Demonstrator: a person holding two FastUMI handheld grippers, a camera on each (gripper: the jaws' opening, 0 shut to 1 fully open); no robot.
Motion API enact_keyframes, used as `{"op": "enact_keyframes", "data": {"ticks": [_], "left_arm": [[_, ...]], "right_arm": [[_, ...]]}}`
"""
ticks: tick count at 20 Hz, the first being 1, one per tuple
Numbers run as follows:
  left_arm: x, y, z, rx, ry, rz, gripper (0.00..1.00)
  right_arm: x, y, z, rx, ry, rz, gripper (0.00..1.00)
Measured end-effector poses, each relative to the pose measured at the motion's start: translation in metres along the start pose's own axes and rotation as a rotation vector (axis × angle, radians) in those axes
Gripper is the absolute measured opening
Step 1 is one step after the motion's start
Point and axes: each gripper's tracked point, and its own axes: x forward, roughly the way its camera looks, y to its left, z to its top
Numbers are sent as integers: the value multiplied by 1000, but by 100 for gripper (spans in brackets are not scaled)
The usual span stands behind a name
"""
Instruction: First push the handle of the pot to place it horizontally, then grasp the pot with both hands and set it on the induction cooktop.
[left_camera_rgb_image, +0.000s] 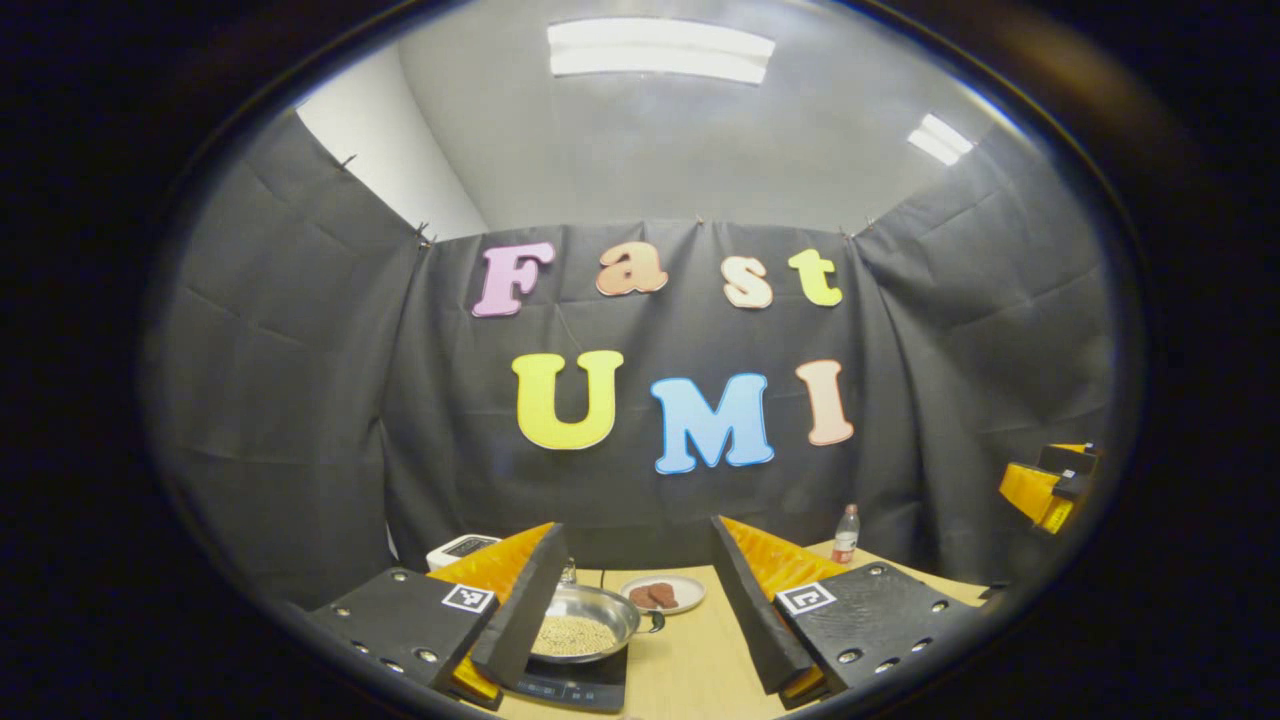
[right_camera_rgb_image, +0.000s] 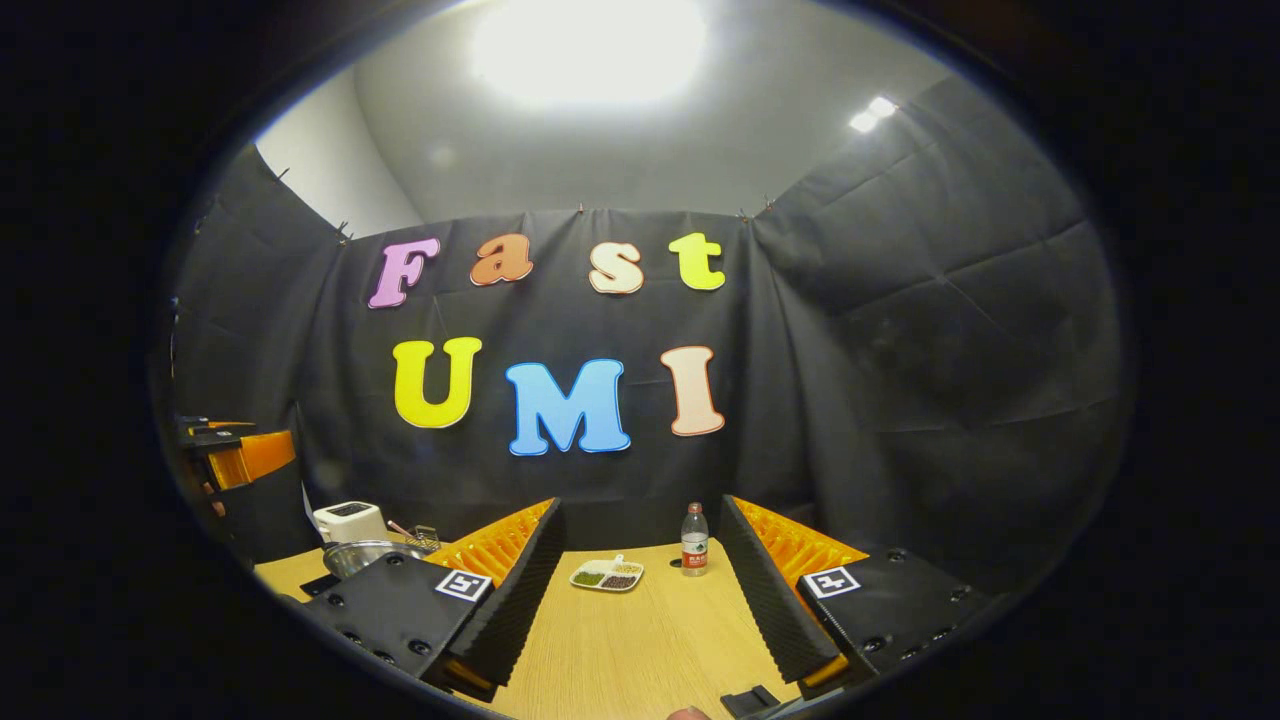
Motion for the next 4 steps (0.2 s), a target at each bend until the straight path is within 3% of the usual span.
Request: {"op": "enact_keyframes", "data": {"ticks": [4], "left_arm": [[4, 9, -7, -1, 18, 5, 84]], "right_arm": [[1, 18, 0, -15, 7, 17, 97]]}}
